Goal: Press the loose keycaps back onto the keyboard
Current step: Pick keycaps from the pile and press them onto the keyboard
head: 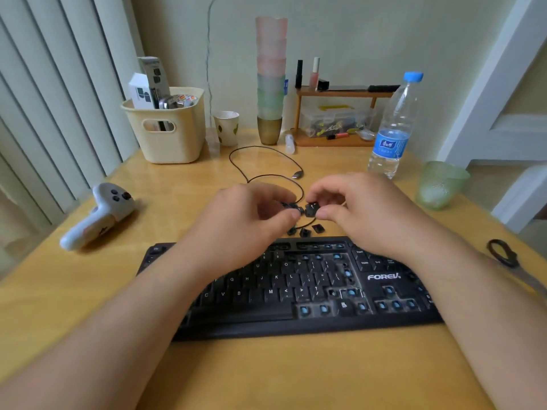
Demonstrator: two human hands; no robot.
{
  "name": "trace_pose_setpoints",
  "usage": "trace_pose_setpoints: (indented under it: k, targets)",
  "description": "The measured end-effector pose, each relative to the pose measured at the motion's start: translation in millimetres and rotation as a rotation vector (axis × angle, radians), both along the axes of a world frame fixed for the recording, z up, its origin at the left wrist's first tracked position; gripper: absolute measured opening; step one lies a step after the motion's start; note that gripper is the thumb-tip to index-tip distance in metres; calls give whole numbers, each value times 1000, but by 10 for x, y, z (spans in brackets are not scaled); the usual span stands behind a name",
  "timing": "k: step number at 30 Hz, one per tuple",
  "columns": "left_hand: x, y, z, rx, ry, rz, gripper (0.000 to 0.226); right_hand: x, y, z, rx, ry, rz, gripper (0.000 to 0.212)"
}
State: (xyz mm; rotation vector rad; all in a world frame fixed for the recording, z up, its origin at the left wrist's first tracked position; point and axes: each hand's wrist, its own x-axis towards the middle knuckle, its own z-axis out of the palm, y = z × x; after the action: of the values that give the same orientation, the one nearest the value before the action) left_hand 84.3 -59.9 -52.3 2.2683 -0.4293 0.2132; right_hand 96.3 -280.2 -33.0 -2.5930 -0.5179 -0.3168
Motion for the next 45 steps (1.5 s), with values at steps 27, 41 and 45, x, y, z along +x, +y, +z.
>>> trace_pose_setpoints:
  k: [27,41,45]
  targets:
    - [-142,-210,-76,60,109,-115,16,-254,-139,-65,110,9,112,21]
    - [-402,-561,-138,426,-318,-297,40,-439,-1144,158,-273,168,2,15]
    - [-479,-704,-198,567,-343,-350,54,-490,-1336,-103,-227,274,5,12]
